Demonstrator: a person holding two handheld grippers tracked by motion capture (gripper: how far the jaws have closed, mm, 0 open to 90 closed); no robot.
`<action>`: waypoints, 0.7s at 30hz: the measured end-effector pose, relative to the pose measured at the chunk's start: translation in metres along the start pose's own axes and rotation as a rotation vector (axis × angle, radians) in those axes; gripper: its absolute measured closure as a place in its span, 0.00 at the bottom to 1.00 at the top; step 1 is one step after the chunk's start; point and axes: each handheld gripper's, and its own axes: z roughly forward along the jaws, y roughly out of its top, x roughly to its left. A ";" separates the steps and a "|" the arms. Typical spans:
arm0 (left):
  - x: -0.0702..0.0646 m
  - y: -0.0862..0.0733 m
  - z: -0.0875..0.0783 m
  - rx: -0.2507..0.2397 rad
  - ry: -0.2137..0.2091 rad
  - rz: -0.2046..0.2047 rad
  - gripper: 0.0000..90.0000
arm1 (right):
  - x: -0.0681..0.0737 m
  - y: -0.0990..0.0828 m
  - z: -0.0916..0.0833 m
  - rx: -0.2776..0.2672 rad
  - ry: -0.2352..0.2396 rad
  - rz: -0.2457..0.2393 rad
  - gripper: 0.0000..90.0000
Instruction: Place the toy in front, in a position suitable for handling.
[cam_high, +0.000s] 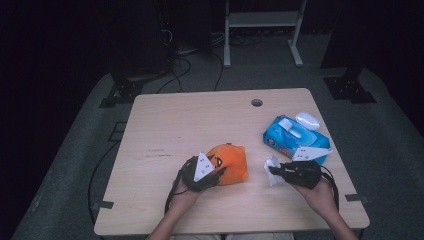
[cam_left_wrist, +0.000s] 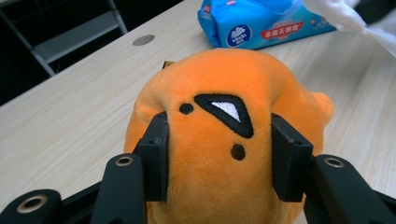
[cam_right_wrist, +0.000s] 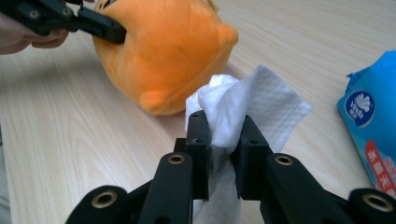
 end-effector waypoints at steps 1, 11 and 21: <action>0.001 0.000 0.000 0.001 -0.002 -0.009 0.55 | 0.000 -0.001 0.000 0.007 -0.003 0.000 0.86; 0.006 0.003 -0.002 -0.008 -0.045 -0.031 0.35 | -0.019 -0.024 -0.004 0.083 -0.050 0.058 0.77; 0.016 0.012 -0.022 -0.079 -0.036 -0.046 0.31 | -0.024 -0.025 -0.012 0.028 -0.044 0.122 0.60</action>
